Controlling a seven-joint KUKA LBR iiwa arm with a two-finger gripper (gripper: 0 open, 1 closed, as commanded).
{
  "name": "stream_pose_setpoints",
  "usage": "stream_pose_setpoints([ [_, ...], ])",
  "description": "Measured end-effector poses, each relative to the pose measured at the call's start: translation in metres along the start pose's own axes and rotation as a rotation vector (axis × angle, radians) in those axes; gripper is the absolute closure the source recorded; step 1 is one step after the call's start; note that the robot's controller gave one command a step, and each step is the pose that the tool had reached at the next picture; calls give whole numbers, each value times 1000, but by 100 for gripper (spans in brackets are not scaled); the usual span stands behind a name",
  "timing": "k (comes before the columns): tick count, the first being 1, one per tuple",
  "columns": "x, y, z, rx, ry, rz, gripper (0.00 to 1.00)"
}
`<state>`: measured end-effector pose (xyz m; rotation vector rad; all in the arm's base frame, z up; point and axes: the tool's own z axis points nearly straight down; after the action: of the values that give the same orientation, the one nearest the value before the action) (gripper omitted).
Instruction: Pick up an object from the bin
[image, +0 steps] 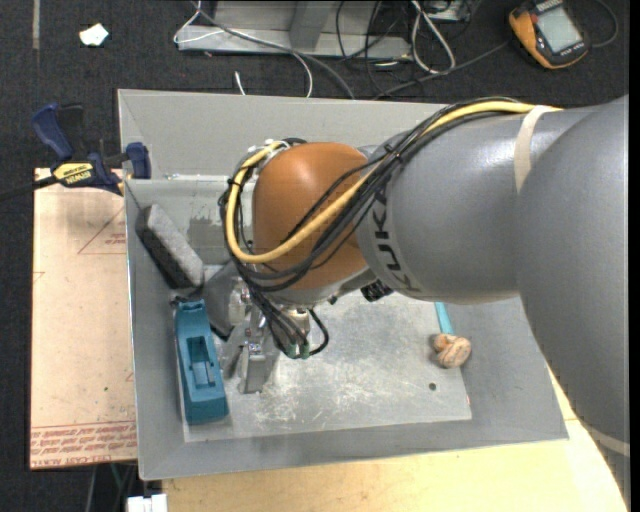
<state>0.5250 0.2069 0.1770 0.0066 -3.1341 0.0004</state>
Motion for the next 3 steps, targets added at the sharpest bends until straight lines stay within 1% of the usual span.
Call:
stream_pose_setpoints([
  [1, -2, -1, -5, -2, -7, 4, 0],
  [2, -39, -32, 50, -2, -10, -179, 0],
  [3, -68, -64, 101, -4, -11, -47, 0],
])
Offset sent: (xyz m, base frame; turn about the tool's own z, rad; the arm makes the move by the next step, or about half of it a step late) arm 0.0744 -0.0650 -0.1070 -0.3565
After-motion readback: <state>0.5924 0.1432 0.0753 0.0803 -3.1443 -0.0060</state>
